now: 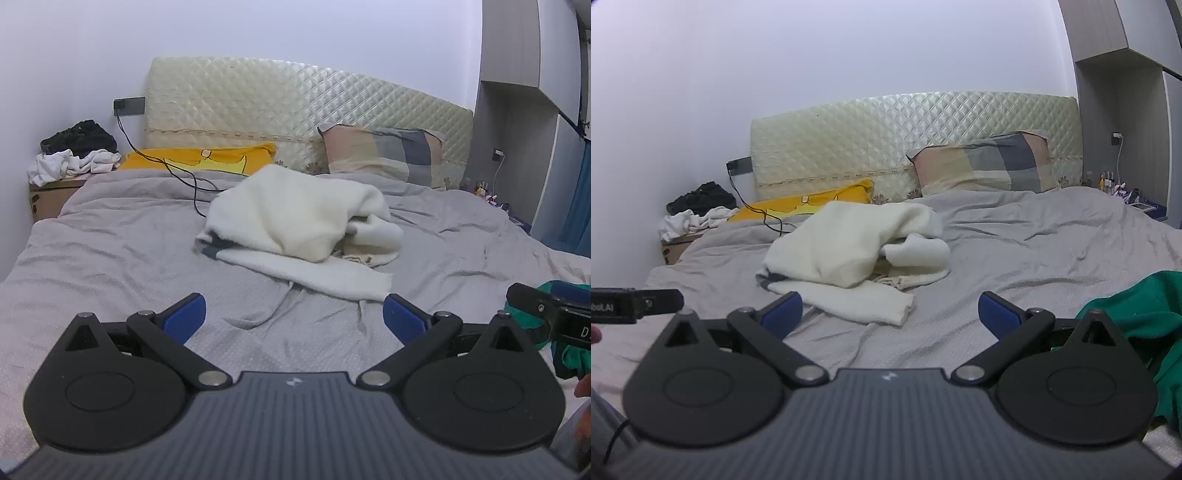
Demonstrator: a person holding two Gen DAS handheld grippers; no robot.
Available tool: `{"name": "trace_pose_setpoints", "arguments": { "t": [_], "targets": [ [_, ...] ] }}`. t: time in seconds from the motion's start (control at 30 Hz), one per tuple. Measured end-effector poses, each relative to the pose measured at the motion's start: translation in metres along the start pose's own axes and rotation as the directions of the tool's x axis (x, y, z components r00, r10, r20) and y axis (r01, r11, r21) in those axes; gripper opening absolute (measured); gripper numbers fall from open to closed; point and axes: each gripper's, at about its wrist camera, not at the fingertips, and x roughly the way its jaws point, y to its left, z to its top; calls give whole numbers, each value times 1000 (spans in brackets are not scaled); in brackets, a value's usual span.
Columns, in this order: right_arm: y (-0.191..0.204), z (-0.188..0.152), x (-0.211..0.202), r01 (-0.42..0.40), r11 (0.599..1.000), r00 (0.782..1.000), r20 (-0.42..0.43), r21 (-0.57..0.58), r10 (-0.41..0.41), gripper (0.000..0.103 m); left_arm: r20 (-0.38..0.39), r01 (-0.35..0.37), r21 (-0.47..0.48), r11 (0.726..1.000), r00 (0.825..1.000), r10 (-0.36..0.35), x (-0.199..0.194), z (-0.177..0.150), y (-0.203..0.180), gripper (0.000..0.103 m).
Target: Fold large clothes
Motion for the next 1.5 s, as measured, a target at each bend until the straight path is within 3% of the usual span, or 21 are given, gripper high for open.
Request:
{"name": "trace_pose_setpoints", "arguments": {
  "t": [0.77, 1.5],
  "targets": [
    [7, -3, 4, 1, 1000, 1000, -3, -2, -1, 103, 24, 4, 2, 1000, 1000, -4, -9, 4, -3, 103],
    [14, 10, -19, 32, 999, 999, 26, 17, -33, 103, 52, 25, -21, 999, 998, -24, -18, -2, 5, 103]
  ]
}}
